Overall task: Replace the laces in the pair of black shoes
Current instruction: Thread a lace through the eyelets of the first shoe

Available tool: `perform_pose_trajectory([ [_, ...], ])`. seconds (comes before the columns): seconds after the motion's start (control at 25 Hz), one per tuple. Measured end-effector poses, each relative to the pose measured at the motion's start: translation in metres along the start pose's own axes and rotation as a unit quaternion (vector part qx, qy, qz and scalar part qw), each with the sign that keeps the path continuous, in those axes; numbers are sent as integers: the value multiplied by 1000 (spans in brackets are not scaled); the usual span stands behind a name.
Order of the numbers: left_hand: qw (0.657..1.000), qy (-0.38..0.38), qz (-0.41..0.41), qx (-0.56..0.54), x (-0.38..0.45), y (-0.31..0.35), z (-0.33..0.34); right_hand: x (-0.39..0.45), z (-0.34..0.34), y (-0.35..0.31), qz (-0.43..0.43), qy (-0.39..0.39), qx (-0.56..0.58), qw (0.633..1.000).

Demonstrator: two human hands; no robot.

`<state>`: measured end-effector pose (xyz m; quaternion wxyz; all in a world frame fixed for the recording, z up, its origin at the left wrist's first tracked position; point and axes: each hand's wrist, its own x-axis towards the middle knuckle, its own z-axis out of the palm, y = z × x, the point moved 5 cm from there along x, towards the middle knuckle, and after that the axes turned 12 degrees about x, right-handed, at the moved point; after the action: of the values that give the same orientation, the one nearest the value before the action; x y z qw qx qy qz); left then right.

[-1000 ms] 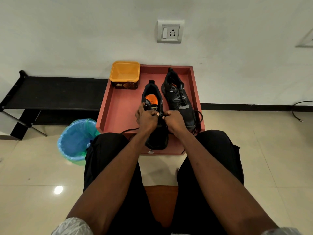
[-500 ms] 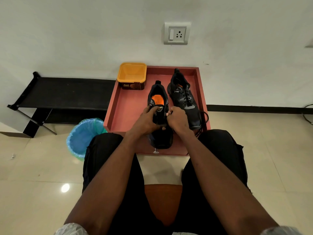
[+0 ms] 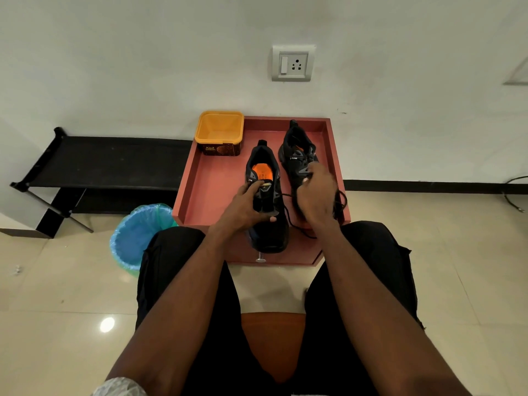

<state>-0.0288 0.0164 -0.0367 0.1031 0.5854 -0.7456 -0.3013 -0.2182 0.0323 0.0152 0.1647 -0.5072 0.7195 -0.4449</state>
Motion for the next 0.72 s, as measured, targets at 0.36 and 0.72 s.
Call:
perform_pose_trajectory([
  [0.36, 1000, 0, -1, -2, -3, 2, -2, -1, -1, 1, 56, 13, 79, 995],
  [0.72, 1000, -10, 3, -14, -6, 2, -4, -7, 25, -3, -69, -103, -61, 990],
])
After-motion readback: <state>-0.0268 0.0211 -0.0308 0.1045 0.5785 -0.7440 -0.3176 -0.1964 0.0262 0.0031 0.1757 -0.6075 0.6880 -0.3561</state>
